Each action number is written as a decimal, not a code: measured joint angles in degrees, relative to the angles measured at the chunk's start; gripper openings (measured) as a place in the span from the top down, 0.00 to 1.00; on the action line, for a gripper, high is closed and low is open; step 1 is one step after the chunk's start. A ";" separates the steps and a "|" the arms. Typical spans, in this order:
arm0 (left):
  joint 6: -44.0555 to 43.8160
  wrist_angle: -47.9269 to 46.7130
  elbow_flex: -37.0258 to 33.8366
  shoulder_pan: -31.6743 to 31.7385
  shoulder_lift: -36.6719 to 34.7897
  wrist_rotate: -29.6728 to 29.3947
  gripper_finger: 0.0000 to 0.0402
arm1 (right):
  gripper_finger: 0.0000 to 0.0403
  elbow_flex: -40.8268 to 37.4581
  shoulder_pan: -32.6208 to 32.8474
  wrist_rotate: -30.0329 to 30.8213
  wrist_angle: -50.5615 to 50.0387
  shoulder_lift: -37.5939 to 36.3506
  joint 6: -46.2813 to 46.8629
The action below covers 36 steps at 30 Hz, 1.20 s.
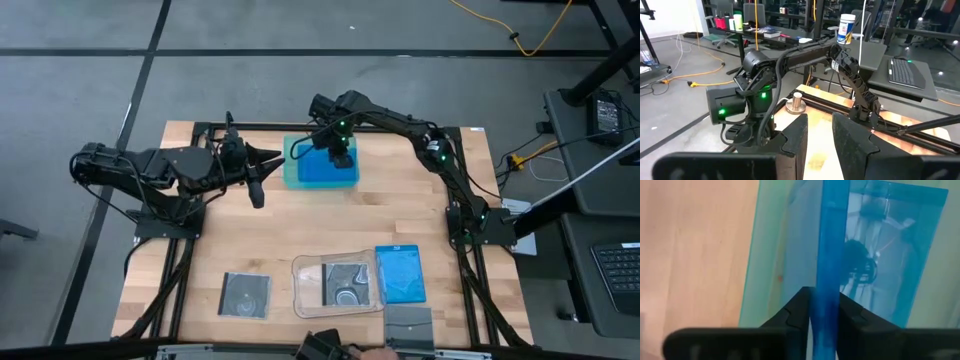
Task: Pick & place jewel cases by type
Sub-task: Put the top blue CD case into the green bin, then put the top black CD case into the transparent bin
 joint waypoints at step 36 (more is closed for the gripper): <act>-9.36 -22.54 -0.02 -0.96 0.00 9.41 0.80 | 0.69 4.92 5.37 5.95 6.19 -5.35 19.87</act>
